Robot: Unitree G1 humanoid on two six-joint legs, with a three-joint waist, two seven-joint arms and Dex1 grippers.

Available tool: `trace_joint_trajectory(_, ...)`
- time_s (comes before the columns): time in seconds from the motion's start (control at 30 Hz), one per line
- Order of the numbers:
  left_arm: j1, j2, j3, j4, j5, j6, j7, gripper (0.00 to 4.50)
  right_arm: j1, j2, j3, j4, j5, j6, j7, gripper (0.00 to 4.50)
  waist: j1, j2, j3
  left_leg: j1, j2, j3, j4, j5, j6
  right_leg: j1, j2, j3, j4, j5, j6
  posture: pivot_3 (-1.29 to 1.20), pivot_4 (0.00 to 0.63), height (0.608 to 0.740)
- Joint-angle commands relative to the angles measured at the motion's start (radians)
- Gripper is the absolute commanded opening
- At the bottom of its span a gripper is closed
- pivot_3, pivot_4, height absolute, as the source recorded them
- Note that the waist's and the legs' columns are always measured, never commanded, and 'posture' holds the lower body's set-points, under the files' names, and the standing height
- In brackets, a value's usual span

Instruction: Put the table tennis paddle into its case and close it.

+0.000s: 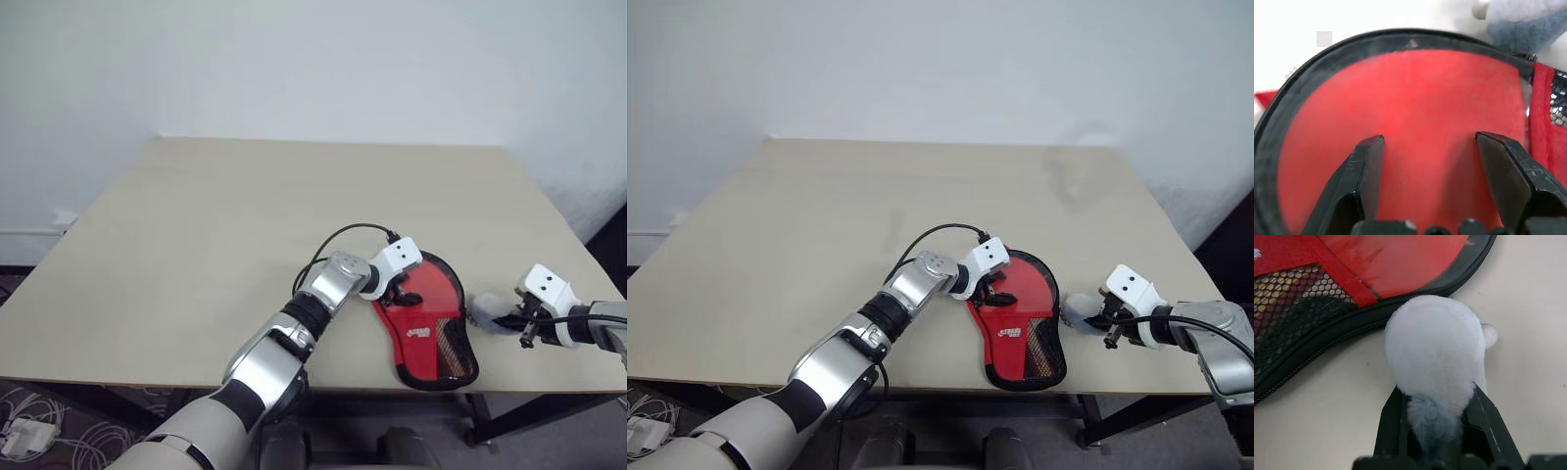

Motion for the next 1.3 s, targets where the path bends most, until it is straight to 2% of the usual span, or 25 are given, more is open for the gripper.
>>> trace_joint_trajectory(0.03,0.014,0.006,-0.025,0.025,0.045,0.011,-0.004,3.14,0.087,-0.035,-0.043,-0.091,0.044,-0.011,0.052,0.3,0.004,0.001,0.0,0.0,0.0,0.0,0.0,0.0,0.0,0.0,0.0,0.0,0.0,0.0,0.0,0.0,0.0,0.74)
trace_joint_trajectory(0.3,0.06,0.032,-0.049,-0.021,0.084,0.023,0.01,3.14,0.235,-0.111,-0.176,-0.2,0.133,0.038,0.128,0.3,0.003,-0.001,-0.001,0.0,0.0,0.0,0.001,-0.001,0.0,0.001,0.0,0.0,0.0,0.0,0.0,0.0,0.0,0.74)
trace_joint_trajectory(0.47,0.09,0.036,-0.044,-0.11,0.073,0.07,-0.001,3.14,0.315,-0.167,-0.236,-0.203,0.145,0.001,0.198,0.3,0.004,-0.001,-0.001,0.0,0.0,0.0,0.001,-0.001,0.0,0.001,-0.001,0.0,0.0,0.0,0.0,0.0,0.0,0.74)
trace_joint_trajectory(0.73,0.093,0.047,-0.032,-0.133,0.071,0.096,0.011,3.14,0.473,-0.212,-0.304,-0.284,0.159,-0.09,0.343,0.3,0.004,-0.001,0.0,0.0,0.0,0.0,0.002,-0.002,0.0,0.001,-0.001,0.0,-0.001,0.0,0.0,0.0,0.0,0.74)
trace_joint_trajectory(1.03,0.088,0.045,-0.016,-0.135,0.062,0.108,0.016,3.14,0.518,-0.201,-0.225,-0.442,0.148,-0.164,0.357,0.3,0.001,-0.001,-0.001,0.0,0.0,0.0,0.004,-0.003,0.0,0.002,-0.001,-0.001,-0.001,-0.001,0.001,0.0,0.0,0.74)
trace_joint_trajectory(1.3,0.081,0.041,-0.003,-0.132,0.056,0.123,0.017,3.14,0.439,-0.186,-0.107,-0.55,0.154,-0.149,0.299,0.3,0.0,-0.001,-0.001,0.0,0.0,0.0,0.005,-0.003,-0.001,0.002,-0.001,-0.001,-0.001,-0.001,0.0,0.0,0.0,0.74)
